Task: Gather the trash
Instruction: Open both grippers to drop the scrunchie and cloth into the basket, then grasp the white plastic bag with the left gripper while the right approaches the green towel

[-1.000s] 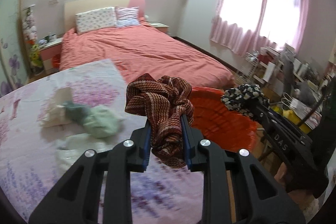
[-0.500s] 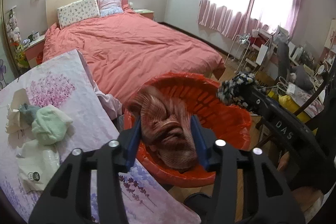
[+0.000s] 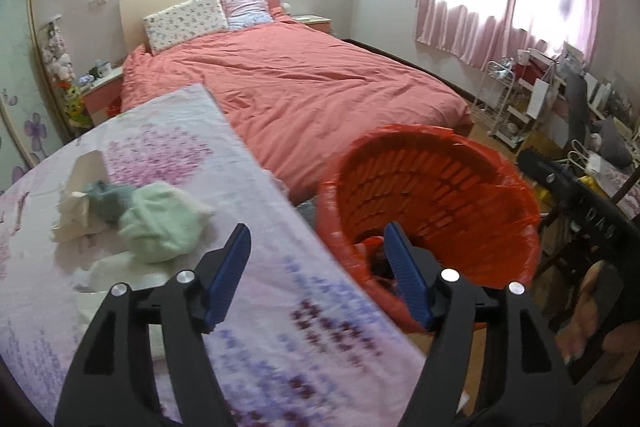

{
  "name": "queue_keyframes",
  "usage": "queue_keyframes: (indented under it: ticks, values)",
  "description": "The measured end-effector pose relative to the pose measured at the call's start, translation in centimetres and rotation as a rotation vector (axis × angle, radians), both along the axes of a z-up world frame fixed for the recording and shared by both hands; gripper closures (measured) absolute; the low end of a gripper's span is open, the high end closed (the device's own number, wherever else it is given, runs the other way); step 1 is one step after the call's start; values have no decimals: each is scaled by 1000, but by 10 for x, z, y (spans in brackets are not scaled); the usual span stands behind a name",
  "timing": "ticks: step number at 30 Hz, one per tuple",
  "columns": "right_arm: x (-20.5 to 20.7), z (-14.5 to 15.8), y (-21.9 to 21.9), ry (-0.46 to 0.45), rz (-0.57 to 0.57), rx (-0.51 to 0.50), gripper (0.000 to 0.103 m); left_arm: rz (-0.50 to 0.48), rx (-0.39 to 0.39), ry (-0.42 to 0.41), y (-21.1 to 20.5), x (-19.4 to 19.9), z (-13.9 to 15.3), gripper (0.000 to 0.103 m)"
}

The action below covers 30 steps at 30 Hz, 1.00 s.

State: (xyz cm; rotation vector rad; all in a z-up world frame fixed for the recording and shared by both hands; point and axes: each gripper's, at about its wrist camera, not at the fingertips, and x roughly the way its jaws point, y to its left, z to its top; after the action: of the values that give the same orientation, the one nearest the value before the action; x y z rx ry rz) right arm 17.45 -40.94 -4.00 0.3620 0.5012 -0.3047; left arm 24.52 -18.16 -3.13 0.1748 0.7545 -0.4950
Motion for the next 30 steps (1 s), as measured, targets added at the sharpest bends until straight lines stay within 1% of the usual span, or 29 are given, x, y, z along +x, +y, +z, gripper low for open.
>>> queue_keyframes:
  ticks: [4, 7, 12, 16, 19, 24, 28, 30]
  values:
    - [2, 4, 11, 4, 21, -20, 40, 26, 21, -14, 19, 0, 0, 32]
    - [3, 5, 25, 8, 50, -34, 40, 58, 30, -21, 41, 0, -2, 30]
    - [8, 5, 54, 20, 113, -65, 40, 137, 29, -8, 84, 6, -5, 29]
    - [8, 5, 71, 26, 156, -80, 40, 208, 31, -5, 118, 9, -9, 22]
    - [8, 4, 80, 34, 179, -87, 40, 237, 38, 3, 134, 11, -14, 19]
    - [8, 0, 85, 55, 201, -80, 40, 250, 59, 30, 133, 11, -24, 13]
    - [9, -2, 91, 68, 210, -71, 40, 256, 88, 36, 118, 12, -31, 7]
    - [10, -3, 93, 72, 212, -64, 40, 264, 111, 34, 110, 13, -34, 6]
